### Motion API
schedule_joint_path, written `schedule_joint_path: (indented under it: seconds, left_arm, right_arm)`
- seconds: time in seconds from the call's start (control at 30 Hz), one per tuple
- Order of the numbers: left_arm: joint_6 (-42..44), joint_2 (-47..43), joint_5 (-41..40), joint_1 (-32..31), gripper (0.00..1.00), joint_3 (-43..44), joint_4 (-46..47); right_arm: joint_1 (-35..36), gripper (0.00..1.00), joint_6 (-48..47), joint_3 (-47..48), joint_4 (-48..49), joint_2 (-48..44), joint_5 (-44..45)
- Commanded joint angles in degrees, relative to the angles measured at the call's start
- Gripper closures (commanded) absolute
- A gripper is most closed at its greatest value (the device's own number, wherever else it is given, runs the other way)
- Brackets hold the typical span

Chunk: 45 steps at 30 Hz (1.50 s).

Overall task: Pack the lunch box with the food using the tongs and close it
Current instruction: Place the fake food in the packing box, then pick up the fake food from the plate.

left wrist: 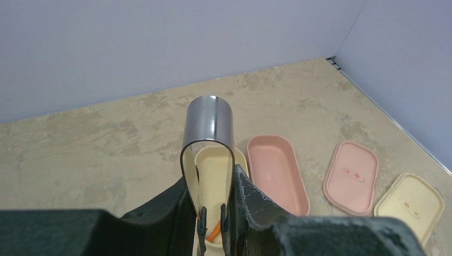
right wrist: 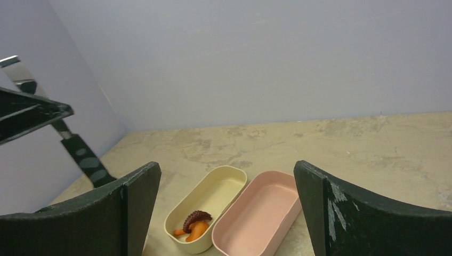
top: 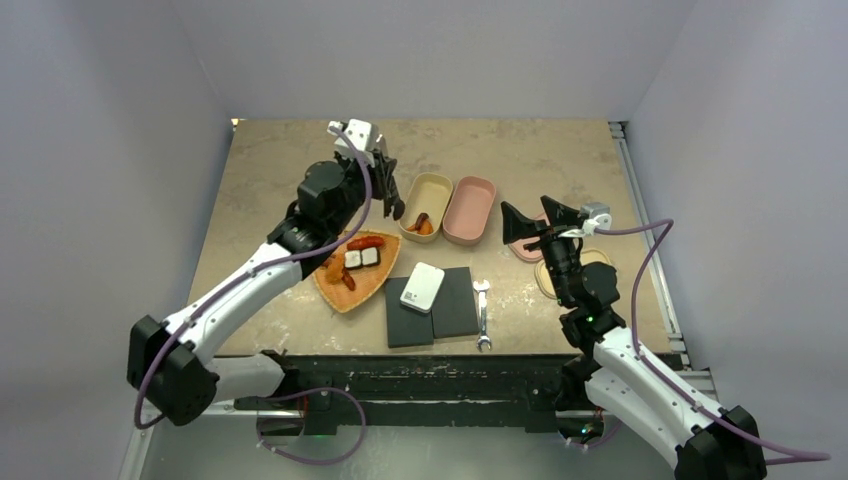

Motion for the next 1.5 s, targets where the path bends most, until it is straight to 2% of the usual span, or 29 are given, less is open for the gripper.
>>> schedule_joint_path:
  seconds: [0.0, 0.2, 0.33, 0.47, 0.63, 0.87, 1.47]
  left_arm:
    - [-2.34, -7.78, -1.71, 0.56, 0.82, -1.18, -13.15]
    - [-7.67, -18.1, -6.87, 0.56, 0.82, -6.13, -25.96]
    - [-11.49, -23.4, -12.62, 0.59, 0.83, -10.79, -29.16]
    - [-13.25, -24.35, -15.56, 0.54, 0.83, -13.14, -31.05]
    - [-16.37, -24.46, -17.15, 0.61, 0.82, -16.31, -30.16]
    - [-18.01, -24.89, -19.11, 0.54, 0.82, -21.51, -24.12]
    - [-18.21, -22.88, -26.37, 0.53, 0.81, -24.7, -16.11]
  right_arm:
    - [0.07, 0.01, -0.64, -0.61, 2.54, -0.34, 0.01]
    - [0.07, 0.01, -0.71, -0.6, 2.69, -0.15, -0.14]
    - [0.06, 0.01, -0.81, -0.61, 2.69, -0.06, 0.11]
    - [0.07, 0.01, -0.9, -0.53, 2.67, -0.16, 0.0]
    - [0.02, 0.01, -0.9, -0.53, 2.45, -0.65, -0.02]
    - [0.07, 0.01, -0.99, -0.68, 2.26, -1.34, -0.06]
    - [-0.01, 0.01, -1.15, -0.65, 2.53, -0.86, -0.49]
